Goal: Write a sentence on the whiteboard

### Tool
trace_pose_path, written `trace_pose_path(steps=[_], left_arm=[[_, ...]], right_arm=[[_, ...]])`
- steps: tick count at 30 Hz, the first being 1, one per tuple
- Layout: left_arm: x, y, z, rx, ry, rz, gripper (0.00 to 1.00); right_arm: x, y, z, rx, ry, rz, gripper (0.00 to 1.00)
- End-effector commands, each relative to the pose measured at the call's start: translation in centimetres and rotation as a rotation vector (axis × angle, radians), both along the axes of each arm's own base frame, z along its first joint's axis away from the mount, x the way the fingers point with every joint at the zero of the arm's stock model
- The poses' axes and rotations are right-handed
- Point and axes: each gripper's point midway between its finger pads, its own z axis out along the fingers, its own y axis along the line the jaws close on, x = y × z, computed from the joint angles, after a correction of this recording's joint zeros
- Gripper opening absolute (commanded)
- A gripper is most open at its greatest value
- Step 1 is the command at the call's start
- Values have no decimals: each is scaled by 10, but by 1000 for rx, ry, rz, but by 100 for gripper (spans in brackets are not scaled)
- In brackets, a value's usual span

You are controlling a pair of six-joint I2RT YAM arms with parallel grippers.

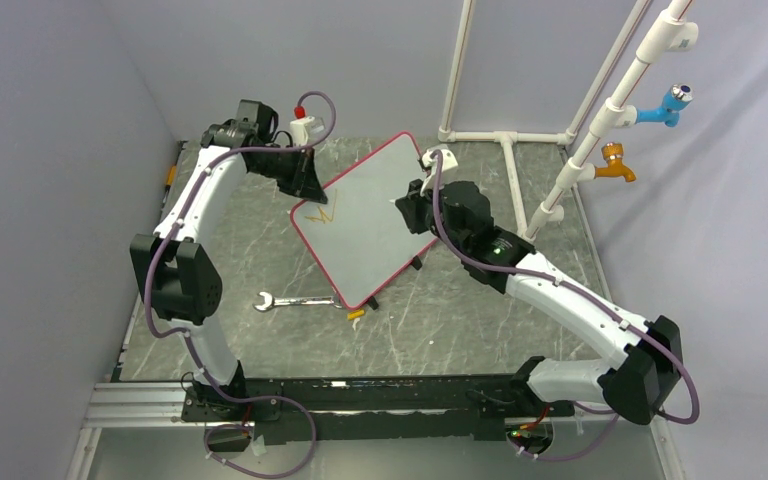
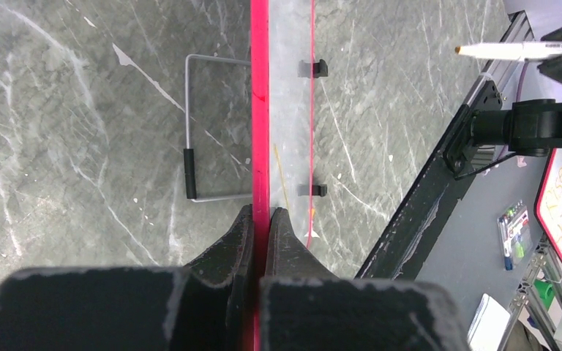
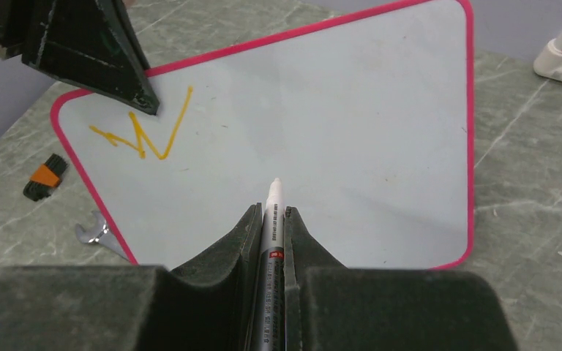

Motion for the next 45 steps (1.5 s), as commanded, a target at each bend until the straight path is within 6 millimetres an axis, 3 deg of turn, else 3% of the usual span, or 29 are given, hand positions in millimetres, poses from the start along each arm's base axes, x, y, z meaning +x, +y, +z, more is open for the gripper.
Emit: trace_pose_path(steps=[1,22,45], left_arm=[[22,21,-18,152,-133,26,0],[13,17,-16,126,-138,27,0],[9,11,-18,126,-130,9,0]], right_arm=[[1,4,21,58,-47,37,0],[5,35,16,101,-40,146,0],[40,88,15,146,-61,227,0]])
